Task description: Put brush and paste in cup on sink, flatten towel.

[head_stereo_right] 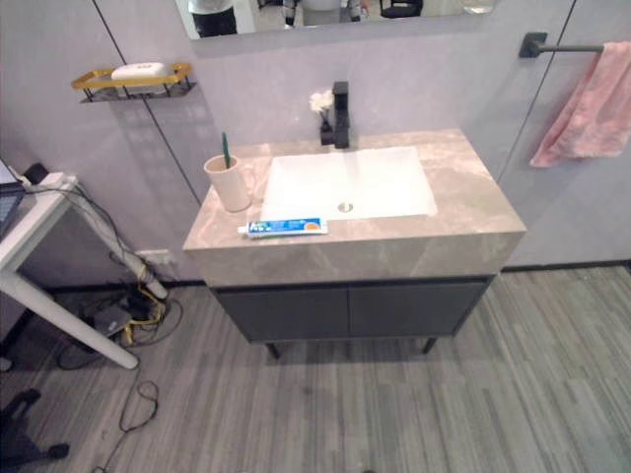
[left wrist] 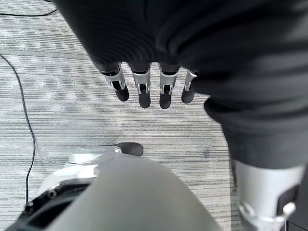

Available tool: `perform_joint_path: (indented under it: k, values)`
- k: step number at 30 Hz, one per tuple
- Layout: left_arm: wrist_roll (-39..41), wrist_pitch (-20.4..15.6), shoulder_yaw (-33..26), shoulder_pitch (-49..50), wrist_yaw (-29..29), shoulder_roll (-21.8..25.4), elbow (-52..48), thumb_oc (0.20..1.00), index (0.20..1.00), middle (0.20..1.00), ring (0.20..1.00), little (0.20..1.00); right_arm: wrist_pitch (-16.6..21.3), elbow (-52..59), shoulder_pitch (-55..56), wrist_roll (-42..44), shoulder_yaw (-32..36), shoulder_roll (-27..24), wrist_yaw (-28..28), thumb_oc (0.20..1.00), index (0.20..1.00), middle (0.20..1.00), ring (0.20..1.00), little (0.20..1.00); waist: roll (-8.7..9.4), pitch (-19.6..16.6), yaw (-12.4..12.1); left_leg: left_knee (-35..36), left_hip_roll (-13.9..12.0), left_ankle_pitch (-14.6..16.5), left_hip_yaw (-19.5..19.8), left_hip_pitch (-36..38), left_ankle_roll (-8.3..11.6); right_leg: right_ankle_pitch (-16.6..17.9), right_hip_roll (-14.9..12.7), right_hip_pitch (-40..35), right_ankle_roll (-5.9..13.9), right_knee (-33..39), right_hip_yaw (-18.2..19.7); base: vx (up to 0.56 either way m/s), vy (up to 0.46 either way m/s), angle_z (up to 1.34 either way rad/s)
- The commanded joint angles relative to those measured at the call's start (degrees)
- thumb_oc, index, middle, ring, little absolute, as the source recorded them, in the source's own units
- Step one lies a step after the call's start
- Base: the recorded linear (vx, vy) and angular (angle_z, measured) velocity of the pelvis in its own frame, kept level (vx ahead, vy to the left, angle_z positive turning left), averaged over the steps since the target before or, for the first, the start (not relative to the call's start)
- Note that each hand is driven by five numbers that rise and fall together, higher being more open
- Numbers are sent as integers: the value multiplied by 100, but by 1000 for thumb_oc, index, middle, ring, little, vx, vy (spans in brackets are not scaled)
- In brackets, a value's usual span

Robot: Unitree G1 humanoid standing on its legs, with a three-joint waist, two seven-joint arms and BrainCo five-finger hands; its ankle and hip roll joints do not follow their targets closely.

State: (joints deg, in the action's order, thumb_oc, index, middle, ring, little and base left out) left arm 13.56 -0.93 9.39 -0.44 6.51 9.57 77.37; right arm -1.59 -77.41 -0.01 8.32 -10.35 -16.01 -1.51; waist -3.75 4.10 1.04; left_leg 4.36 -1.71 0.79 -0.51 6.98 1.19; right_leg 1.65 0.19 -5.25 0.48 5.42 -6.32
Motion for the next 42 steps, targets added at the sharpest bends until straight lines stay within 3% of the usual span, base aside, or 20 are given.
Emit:
perform_joint_path:
  k: [1, 10, 16, 20, 21, 24, 25, 26, 27, 29, 32, 36, 39, 42]
  values:
    - [-38, -93, -11, -328, 45, 70, 307, 1000, 1000, 1000, 1000, 1000, 58, -351, -263, 143, -94, 138, 12, 1000, 1000, 1000, 1000, 1000, 362, -68, 101, 8, 38, 426, 183, -115, 131, -646, -470, -228, 581, -79, 45, 0, 0, 0]
    - [-497, -94, 185, -398, -147, 109, 319, 1000, 1000, 1000, 1000, 1000, 46, -282, -358, 131, -167, 103, 14, 1000, 1000, 1000, 1000, 1000, 412, -58, 92, -9, 76, 446, 186, -141, 102, -620, -476, -189, 609, -92, 52, 0, 23, 0]
    - [-651, -139, 353, -595, -256, 180, 212, 1000, 1000, 1000, 1000, 1000, 3, -202, -536, 70, -137, 79, 104, 1000, 1000, 1000, 1000, 1000, 388, 74, 56, -344, 363, 572, 180, -549, -122, -588, -759, 321, 827, -583, 144, -53, 195, -5]
    - [-765, -145, 365, -638, -296, 253, 171, 1000, 1000, 1000, 1000, 1000, 18, -87, -625, 221, -5, 36, 130, 1000, 1000, 1000, 1000, 1000, 309, 214, 85, -583, 551, 679, 227, -607, -319, -808, -924, 800, 881, -1842, 360, -3, 244, 1]
    - [-831, -136, 340, -650, -356, 311, 164, 1000, 1000, 1000, 1000, 1000, 36, -7, -685, 298, 19, 23, 158, 1000, 1000, 1000, 1000, 1000, 272, 366, 143, -561, 574, 697, 276, -501, -404, -671, -935, 1173, 815, -2702, 471, -2, 223, -4]
    - [-865, -112, 282, -654, -469, 381, 211, 1000, 1000, 1000, 1000, 1000, 58, 52, -755, 318, -31, 20, 191, 1000, 1000, 1000, 1000, 1000, 242, 550, 142, -515, 562, 732, 274, -362, -463, -551, -878, 1543, 766, -3372, 455, 29, 145, -7]
    - [-859, -95, 213, -622, -517, 418, 300, 1000, 1000, 1000, 1000, 1000, 78, 100, -782, 320, -87, 11, 202, 1000, 1000, 1000, 1000, 1000, 254, 619, 158, -508, 576, 775, 349, -235, -470, -613, -647, 1714, 716, -3230, 381, 105, 63, 2]
    - [-860, -96, 212, -622, -517, 418, 301, 1000, 1000, 1000, 1000, 1000, 79, 100, -782, 320, -88, 10, 202, 1000, 1000, 1000, 1000, 1000, 252, 636, 165, -503, 572, 779, 356, -212, -468, -620, -646, 1689, 713, -3228, 372, 226, 12, -8]
    - [-874, -91, 165, -577, -506, 437, 366, 1000, 1000, 1000, 1000, 1000, 80, 76, -780, 339, -79, -14, 215, 1000, 1000, 1000, 1000, 1000, 277, 654, 204, -483, 608, 823, 433, -120, -473, -632, -393, 1804, 686, -2702, 344, 177, -26, -9]
    - [-791, -109, 145, -590, -492, 405, 391, 1000, 1000, 1000, 1000, 1000, 100, 54, -820, 500, -6, -58, 234, 1000, 1000, 1000, 1000, 1000, 323, 701, 318, -471, 651, 903, 576, -31, -412, -306, -319, 2053, 764, -1786, 310, 234, -73, 18]
    - [-733, -132, 128, -587, -460, 377, 400, 1000, 1000, 1000, 1000, 1000, 100, -13, -773, 506, 8, -63, 218, 1000, 1000, 1000, 1000, 1000, 403, 649, 333, -576, 689, 1077, 713, 80, -331, -140, -329, 1931, 758, -1350, 468, 238, -134, 26]
    - [-634, -168, 75, -519, -466, 314, 321, 1000, 1000, 1000, 1000, 1000, 107, -19, -745, 449, -56, -87, 197, 1000, 1000, 1000, 1000, 1000, 390, 470, 277, -665, 565, 1242, 740, 206, -265, -152, -272, 1696, 653, -1306, 399, 260, -181, 42]
    - [-353, -184, 7, -503, -493, 261, 179, 1000, 1000, 1000, 1000, 1000, 138, 52, -734, 425, -150, -88, 199, 1000, 1000, 1000, 1000, 1000, 369, 301, 232, -989, 306, 1365, 846, 287, -62, -407, -121, 1396, 488, -1314, 335, 281, -273, 13]
    - [-332, -180, 71, -549, -485, 236, 114, 1000, 1000, 1000, 1000, 1000, 167, 126, -752, 376, -278, -104, 197, 1000, 1000, 1000, 1000, 1000, 352, 266, 221, -1559, 170, 1088, 896, 147, 147, -564, -2, 1121, 346, -1226, 327, 183, -240, 8]
